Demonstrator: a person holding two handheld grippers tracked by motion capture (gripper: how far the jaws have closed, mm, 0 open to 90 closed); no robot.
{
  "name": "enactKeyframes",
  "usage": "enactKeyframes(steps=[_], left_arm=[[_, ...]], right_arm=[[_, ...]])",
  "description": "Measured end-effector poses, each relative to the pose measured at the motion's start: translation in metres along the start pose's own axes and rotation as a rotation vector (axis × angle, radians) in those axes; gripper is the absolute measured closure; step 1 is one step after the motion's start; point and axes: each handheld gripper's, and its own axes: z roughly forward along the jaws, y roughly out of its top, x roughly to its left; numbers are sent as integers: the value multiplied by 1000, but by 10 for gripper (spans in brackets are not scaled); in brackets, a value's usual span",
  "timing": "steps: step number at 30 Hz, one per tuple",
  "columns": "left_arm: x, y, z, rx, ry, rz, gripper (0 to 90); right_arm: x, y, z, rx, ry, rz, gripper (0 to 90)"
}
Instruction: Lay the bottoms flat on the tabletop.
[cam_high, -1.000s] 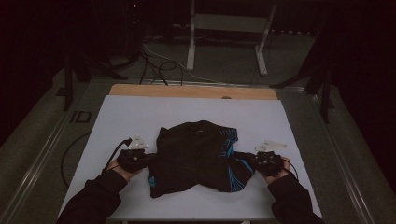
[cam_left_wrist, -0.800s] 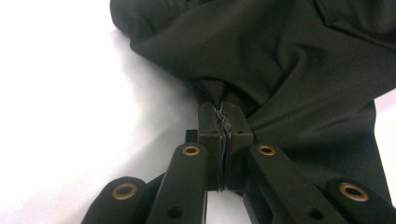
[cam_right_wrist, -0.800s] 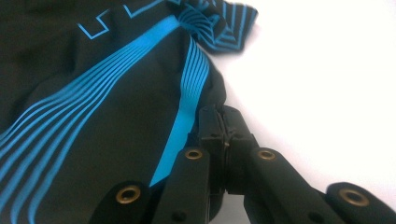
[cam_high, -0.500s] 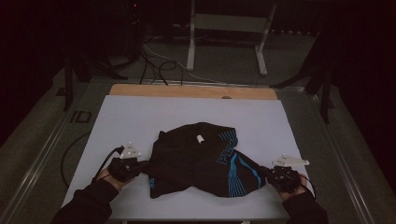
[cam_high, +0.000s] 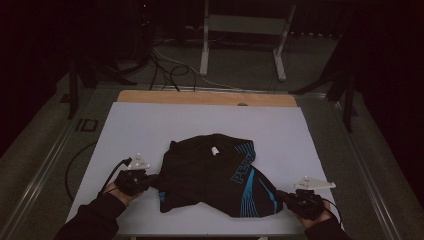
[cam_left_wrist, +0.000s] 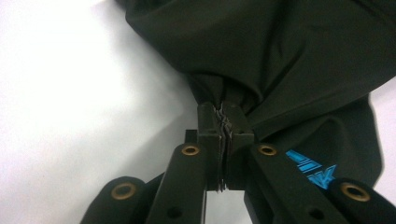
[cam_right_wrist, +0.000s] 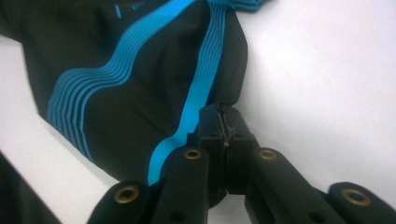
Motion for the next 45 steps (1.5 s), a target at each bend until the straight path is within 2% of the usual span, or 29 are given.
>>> enactKeyframes(steps=[1, 2, 3, 4, 5, 7, 8, 10, 13, 17, 19, 21, 25, 28, 31, 32, 34, 37, 40, 45], left_arm=[[0, 2, -3, -12, 4, 2, 870], [1, 4, -4, -18, 5, 1, 836], [1, 6, -6, -30, -1, 8, 783], [2, 9, -7, -51, 3, 7, 700], [4, 11, -8, -59, 2, -6, 621], [8, 16, -8, -56, -27, -14, 544], [10, 18, -6, -51, -14, -21, 507], [16, 19, 0, -40, -35, -41, 488], [23, 20, 12, -23, -48, -81, 464], [30, 19, 30, 2, -36, -102, 453], [33, 19, 37, 6, -44, -121, 453], [35, 19, 44, 5, -49, -133, 454], [36, 23, 54, 12, -64, -134, 483], [35, 25, 60, 21, -57, -120, 583], [33, 26, 61, 15, -43, -123, 764], [33, 26, 61, 15, -43, -123, 844], [34, 28, 58, -1, -37, -124, 865], [33, 30, 55, -12, -29, -114, 872], [33, 30, 52, -23, -20, -118, 876], [32, 30, 47, -31, -9, -107, 877]], right_arm=[[0, 2, -1, -13, -10, -2, 861], [-1, 5, -2, -27, -16, -15, 782], [-1, 8, -2, -39, -20, -7, 747], [-3, 12, -2, -47, -23, -18, 737], [-4, 18, -1, -53, -36, -34, 690], [-6, 29, 3, -89, -38, -42, 663], [-9, 35, 7, -92, -38, -42, 633], [-13, 46, 21, -76, -44, -52, 610], [-20, 56, 48, -38, -12, -44, 572], [-23, 58, 80, 33, -7, -59, 558], [-22, 57, 89, 61, -13, -77, 558], [-22, 55, 95, 76, -5, -71, 560], [-21, 55, 96, 86, -11, -82, 571], [-16, 53, 96, 84, -33, -114, 619], [-12, 53, 96, 88, -20, -120, 744], [-12, 53, 96, 88, -20, -120, 744], [-10, 54, 96, 97, 0, -116, 882], [-6, 55, 92, 100, -46, -139, 897], [-5, 56, 82, 83, -61, -139, 898], [-7, 51, 63, 49, -58, -119, 899]])
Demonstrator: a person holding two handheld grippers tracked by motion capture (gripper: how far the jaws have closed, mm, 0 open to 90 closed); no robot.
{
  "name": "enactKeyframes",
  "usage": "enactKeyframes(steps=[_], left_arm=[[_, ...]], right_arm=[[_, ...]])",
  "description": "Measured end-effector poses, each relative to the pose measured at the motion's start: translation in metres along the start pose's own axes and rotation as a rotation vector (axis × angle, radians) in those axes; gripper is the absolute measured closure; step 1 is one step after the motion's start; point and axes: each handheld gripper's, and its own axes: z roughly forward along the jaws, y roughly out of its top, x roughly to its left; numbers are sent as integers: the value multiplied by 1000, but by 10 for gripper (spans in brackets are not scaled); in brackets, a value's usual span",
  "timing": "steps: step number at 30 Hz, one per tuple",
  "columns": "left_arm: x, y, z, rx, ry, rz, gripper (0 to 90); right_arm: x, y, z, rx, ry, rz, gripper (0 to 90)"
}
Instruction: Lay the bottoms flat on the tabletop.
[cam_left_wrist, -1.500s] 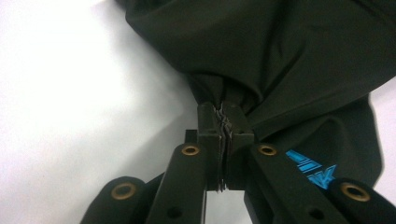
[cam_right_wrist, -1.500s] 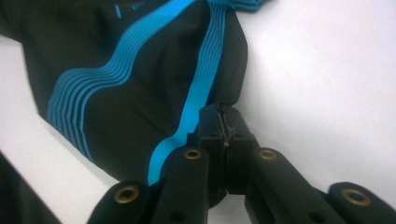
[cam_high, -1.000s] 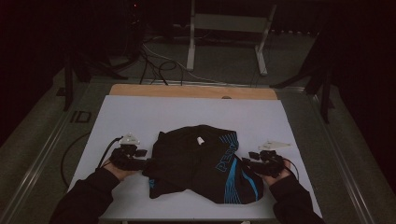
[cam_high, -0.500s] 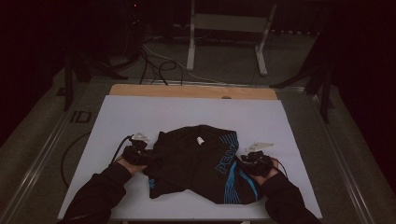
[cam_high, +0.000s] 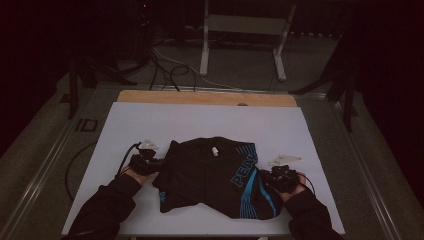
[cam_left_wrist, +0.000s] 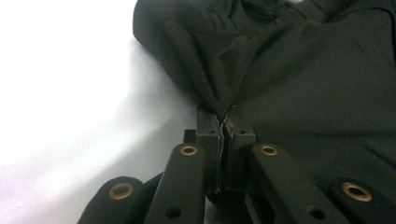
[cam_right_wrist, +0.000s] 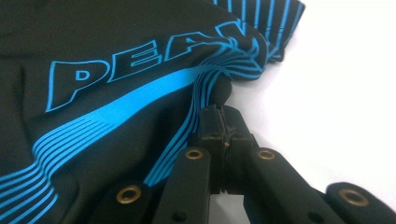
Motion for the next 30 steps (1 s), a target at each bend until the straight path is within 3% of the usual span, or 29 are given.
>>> enactKeyframes(steps=[5, 13, 21, 26, 28, 30], left_arm=[[-1, -2, -4, 6, 6, 11, 877], [-6, -15, -9, 40, -27, 14, 877], [-8, -16, -8, 63, -44, 21, 872], [-10, -14, -12, 54, -52, 31, 864], [-11, -13, -15, 44, -59, 39, 853], [-11, -11, -19, 20, -64, 38, 780]], right_arm=[[-4, -11, -10, 7, -11, 41, 899], [-8, -27, -21, 15, 1, 83, 899], [-6, -29, -18, 36, 31, 83, 897], [-7, -27, -21, 12, 40, 85, 885], [-7, -26, -23, -1, 32, 88, 853], [-9, -25, -25, -26, 32, 88, 693]])
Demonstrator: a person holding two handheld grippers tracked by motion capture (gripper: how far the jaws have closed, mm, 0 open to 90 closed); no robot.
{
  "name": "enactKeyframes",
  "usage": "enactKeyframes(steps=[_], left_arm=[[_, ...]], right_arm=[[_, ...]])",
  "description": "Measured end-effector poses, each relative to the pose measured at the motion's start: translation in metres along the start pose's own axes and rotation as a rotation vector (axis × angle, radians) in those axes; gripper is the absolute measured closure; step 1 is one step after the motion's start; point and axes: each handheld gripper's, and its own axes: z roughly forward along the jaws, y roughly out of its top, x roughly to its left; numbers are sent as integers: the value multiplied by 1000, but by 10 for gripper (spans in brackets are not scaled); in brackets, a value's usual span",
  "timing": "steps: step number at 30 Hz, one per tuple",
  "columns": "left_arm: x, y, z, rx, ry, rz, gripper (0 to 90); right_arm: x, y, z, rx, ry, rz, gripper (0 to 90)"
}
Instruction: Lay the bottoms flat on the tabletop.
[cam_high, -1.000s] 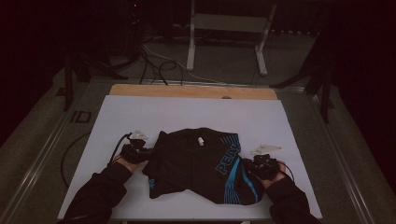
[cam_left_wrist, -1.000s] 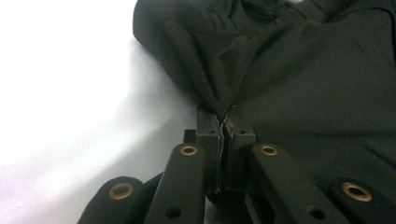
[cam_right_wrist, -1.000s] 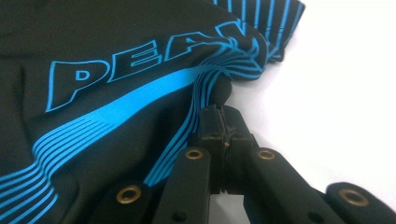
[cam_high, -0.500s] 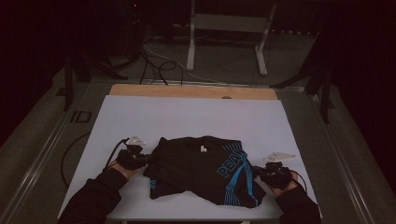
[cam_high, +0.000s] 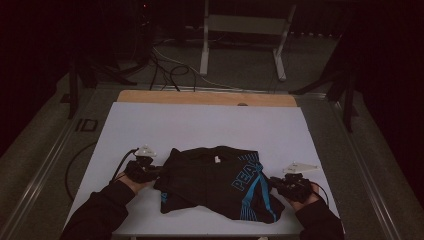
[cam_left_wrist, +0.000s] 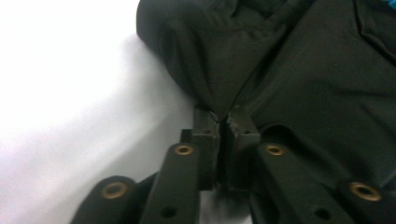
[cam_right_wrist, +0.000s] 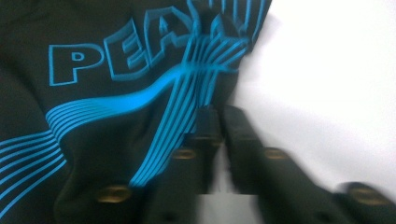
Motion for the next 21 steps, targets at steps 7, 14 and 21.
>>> enactKeyframes(steps=[7, 14, 21], left_arm=[[-2, 14, -14, -81, -13, 12, 305], [0, 28, -11, -80, -9, 18, 219], [11, 39, -1, -75, 14, 9, 248]], right_arm=[[-10, 18, -5, -98, 91, 44, 256], [-13, 43, 10, -90, 118, 41, 147], [-19, 70, 29, -104, 123, 57, 125]])
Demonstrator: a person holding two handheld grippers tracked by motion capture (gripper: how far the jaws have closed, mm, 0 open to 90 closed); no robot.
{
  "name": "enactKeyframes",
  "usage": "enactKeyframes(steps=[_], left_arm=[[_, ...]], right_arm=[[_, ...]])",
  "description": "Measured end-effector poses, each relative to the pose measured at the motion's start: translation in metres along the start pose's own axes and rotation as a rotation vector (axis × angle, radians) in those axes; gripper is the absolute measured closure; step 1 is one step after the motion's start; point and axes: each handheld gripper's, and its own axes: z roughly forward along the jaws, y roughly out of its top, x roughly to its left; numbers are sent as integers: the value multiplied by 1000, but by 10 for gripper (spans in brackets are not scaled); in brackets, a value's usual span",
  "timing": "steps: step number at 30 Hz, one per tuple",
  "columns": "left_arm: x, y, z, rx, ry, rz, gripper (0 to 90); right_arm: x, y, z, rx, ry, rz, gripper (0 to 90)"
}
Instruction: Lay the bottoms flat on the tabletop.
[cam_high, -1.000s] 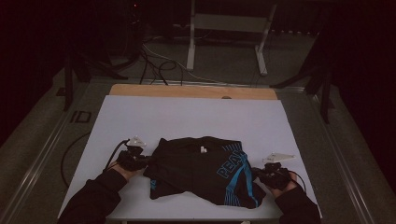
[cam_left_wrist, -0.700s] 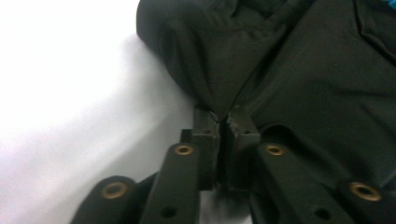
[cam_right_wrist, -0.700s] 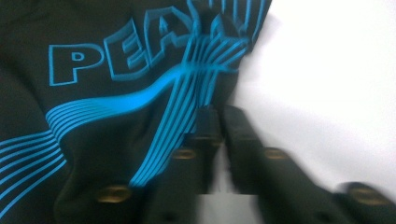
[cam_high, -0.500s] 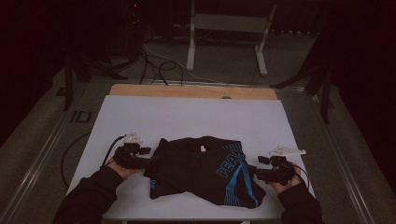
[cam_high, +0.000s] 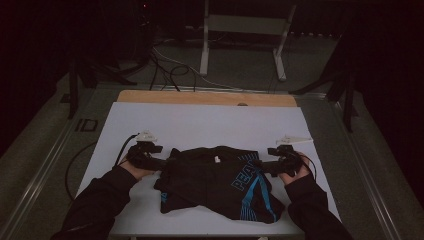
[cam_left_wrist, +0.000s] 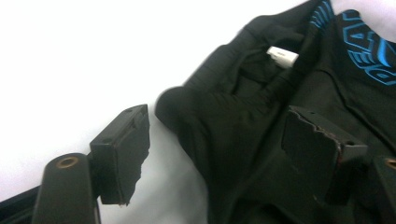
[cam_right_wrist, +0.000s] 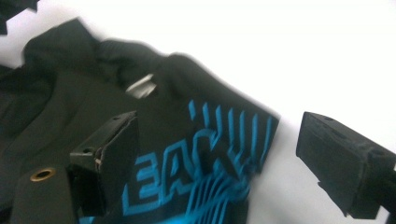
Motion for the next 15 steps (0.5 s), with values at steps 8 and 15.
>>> enactKeyframes(steps=[8, 15], left_arm=[[17, 1, 24, 26, -7, -45, 333], [21, -2, 40, 50, -37, -74, 467]], right_arm=[[-17, 3, 25, 33, -45, 16, 181], [-25, -8, 39, 94, -70, 40, 360]])
